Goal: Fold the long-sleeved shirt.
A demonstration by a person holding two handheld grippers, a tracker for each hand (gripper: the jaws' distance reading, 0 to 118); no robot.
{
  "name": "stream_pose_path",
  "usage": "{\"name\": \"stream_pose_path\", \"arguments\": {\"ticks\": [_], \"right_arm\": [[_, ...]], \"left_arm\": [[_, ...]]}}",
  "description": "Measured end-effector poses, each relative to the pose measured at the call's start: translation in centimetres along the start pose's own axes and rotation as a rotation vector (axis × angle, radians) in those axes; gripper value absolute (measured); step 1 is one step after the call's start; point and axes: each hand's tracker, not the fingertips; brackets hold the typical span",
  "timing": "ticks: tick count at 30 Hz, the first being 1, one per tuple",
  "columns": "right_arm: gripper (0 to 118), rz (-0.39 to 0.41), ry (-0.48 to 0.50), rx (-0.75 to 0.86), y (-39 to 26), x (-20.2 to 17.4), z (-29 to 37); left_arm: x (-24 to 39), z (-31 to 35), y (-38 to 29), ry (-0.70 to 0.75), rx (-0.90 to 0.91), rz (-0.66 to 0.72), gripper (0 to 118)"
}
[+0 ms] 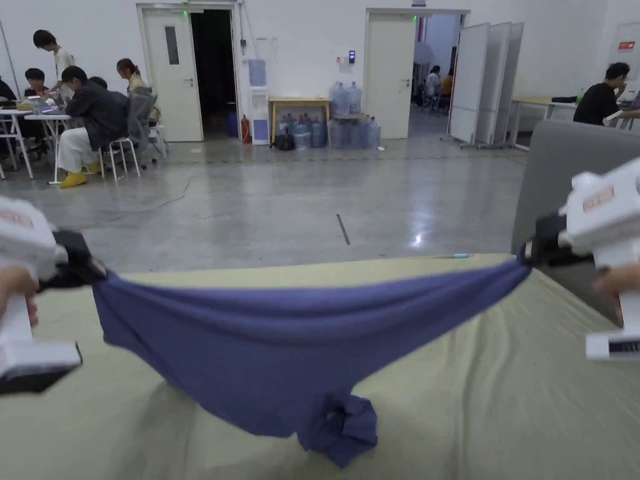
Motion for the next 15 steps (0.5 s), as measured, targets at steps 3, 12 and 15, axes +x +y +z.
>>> {"name": "stream_pose_path", "arguments": {"ticks": [3, 12, 15], "right_arm": [[7, -0.047, 0.104, -0.019, -8.2, 2.5, -0.4], [7, -0.159, 0.074, -0.145, -29.5, 7.6, 6.0], [7, -0.202, 0.017, -0.21, -34.7, 8.9, 8.2]], "left_arm": [[-4.6, -0.8, -6.1, 0.031, -0.1, -0.009, 2], [-14.3, 4.6, -20.3, 0.113, -0.265, 0.033, 2], [-15.7, 6.7, -23.6, 0.106, -0.293, 0.013, 2]]}}
